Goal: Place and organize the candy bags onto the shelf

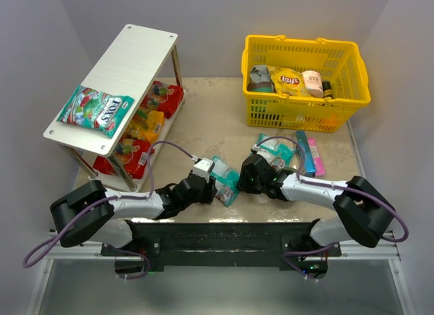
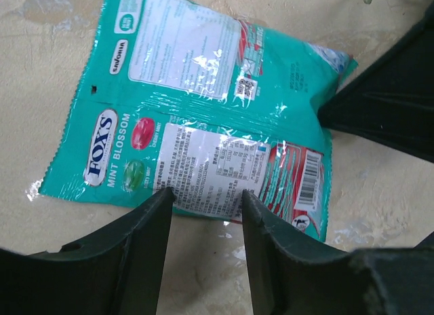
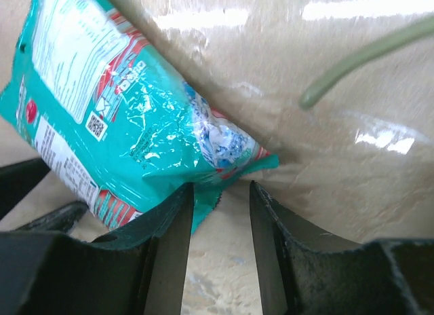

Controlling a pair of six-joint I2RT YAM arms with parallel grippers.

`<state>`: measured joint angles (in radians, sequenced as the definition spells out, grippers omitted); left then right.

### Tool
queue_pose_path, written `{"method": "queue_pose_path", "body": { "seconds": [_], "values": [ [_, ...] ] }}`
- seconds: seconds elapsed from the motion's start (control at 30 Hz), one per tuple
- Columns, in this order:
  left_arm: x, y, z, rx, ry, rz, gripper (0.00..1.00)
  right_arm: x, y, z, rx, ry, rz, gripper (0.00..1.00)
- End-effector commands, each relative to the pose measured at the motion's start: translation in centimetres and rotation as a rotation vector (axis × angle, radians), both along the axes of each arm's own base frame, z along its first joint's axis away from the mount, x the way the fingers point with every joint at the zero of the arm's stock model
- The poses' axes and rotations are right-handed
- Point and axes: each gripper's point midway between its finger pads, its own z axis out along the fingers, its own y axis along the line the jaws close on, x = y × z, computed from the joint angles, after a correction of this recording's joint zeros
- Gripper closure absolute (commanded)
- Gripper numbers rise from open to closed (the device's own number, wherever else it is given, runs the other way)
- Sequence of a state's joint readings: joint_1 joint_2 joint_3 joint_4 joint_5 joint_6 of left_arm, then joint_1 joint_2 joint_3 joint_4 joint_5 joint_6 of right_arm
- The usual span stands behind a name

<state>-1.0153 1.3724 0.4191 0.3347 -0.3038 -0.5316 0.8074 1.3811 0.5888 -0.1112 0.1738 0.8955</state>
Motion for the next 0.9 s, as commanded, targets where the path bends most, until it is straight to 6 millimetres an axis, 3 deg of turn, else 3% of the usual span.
{"method": "queue_pose_path", "body": {
  "seconds": [0.0, 0.07, 0.2, 0.43, 0.53, 0.7, 0.87],
  "values": [
    [-1.5, -0.1, -1.8, 0.005, 0.047, -0.009, 0.51, 3.4, 0.7, 2.3, -0.011, -0.127, 0.015, 0.54],
    [-2.0, -0.5, -2.0, 0.001, 0.056, -0.023, 0.51, 3.8, 0.9, 2.8, -0.002, -0.142, 0.012, 0.50],
    [-2.7, -1.0, -2.2, -0.012, 0.062, -0.035, 0.52, 3.4, 0.9, 3.7, 0.100, -0.179, -0.016, 0.32],
    [-2.7, -1.6, -1.8, -0.039, 0.061, -0.034, 0.52, -0.9, 1.0, -0.3, 0.200, 0.019, -0.028, 0.24],
    [-2.6, -1.8, -1.6, -0.048, 0.056, -0.035, 0.52, -1.1, 1.0, -1.5, 0.193, 0.047, -0.039, 0.24],
    [-2.6, -1.8, -1.8, -0.041, 0.061, -0.031, 0.52, -1.1, 1.6, -3.5, 0.208, 0.099, -0.073, 0.37],
    [-2.7, -1.5, -1.7, -0.045, 0.063, -0.017, 0.52, -1.3, 0.6, -5.4, 0.187, 0.131, -0.156, 0.65]
  ]
}}
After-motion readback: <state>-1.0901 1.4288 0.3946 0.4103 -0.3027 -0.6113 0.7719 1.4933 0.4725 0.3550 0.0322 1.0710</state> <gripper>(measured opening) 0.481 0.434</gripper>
